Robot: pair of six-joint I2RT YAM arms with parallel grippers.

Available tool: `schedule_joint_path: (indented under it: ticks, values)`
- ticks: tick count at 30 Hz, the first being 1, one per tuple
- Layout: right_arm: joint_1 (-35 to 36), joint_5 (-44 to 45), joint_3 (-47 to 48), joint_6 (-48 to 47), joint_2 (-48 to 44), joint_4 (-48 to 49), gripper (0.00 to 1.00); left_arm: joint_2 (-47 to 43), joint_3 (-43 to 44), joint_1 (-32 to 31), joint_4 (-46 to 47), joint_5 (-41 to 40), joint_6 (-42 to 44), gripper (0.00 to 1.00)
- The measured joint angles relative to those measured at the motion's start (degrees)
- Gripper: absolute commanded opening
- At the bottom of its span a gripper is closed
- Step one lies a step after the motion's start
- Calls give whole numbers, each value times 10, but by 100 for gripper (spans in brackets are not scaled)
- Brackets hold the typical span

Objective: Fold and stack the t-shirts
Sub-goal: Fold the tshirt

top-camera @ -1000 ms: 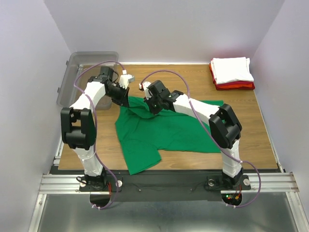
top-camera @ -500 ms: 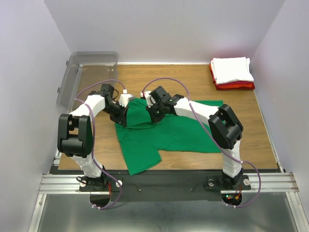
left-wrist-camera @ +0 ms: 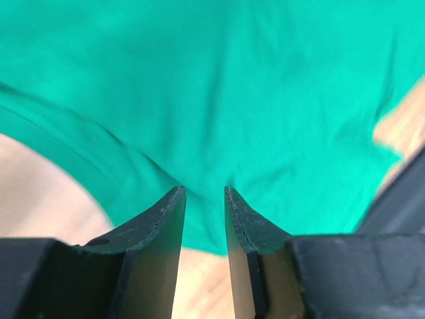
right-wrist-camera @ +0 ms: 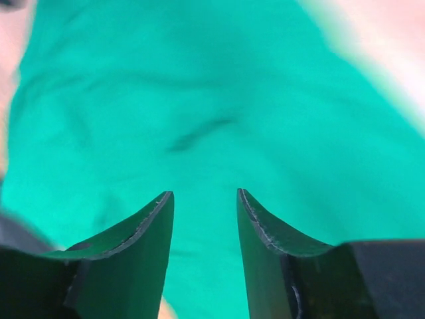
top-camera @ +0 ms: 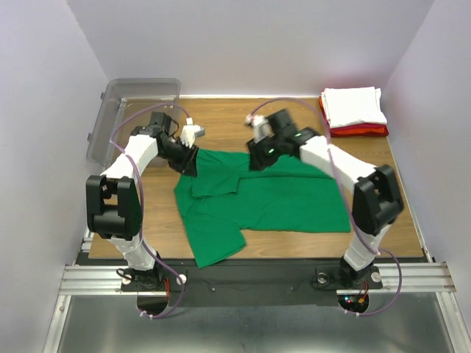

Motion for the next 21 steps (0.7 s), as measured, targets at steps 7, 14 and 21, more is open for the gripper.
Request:
schedule_joint_path:
  ticks: [7, 14, 21]
  values:
    - [-195, 52, -22, -26, -50, 7, 41, 31, 57, -3, 107, 0, -79, 40]
    - [-273, 98, -62, -71, 14, -5, 41, 123, 56, -13, 180, -24, -142, 40]
    - [-296, 117, -20, -98, 105, 8, 42, 202, 88, -19, 195, -53, -173, 36]
